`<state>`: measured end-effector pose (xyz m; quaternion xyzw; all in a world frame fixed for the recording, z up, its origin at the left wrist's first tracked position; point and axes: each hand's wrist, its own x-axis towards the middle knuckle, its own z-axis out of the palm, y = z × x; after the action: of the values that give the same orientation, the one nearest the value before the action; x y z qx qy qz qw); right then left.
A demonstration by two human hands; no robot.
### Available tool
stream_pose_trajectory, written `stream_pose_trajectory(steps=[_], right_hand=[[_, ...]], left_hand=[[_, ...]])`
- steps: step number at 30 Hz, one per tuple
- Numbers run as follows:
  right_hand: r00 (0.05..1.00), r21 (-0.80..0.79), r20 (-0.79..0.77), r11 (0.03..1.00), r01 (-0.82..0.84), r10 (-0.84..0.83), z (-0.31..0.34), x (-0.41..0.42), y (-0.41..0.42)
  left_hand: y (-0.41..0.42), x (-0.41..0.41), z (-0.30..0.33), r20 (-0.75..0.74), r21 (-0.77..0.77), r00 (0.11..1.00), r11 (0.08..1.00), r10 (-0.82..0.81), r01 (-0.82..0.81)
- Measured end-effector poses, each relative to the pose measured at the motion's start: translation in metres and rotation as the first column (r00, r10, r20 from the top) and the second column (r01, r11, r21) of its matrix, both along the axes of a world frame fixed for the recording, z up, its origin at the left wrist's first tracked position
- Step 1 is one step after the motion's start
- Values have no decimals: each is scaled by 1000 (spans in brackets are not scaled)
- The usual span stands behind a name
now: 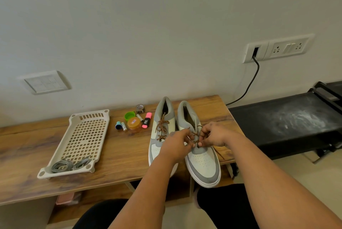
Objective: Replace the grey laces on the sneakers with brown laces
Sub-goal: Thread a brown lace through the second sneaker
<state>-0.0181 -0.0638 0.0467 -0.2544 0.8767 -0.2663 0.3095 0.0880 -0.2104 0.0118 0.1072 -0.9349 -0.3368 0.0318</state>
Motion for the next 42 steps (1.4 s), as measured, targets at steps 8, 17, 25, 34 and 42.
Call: stream_pose_trajectory(steps=[8, 17, 25, 34, 42], right_hand=[[997, -108, 82, 994, 6, 3, 1, 4, 3], [992, -104, 126, 995, 11, 2, 5, 2, 3], [982, -176, 160, 976, 124, -96, 2, -7, 7], [990, -157, 95, 981, 115, -101, 3, -6, 3], [990, -174, 117, 980, 96, -76, 5, -3, 2]], left_hand=[[5, 1, -2, -78, -52, 997, 999, 11, -16], [1, 1, -6, -70, 53, 997, 998, 39, -35], [-2, 0, -9, -20, 79, 994, 991, 110, -108], [-3, 1, -7, -70, 117, 997, 993, 20, -11], [1, -4, -13, -162, -66, 982, 994, -96, 86]])
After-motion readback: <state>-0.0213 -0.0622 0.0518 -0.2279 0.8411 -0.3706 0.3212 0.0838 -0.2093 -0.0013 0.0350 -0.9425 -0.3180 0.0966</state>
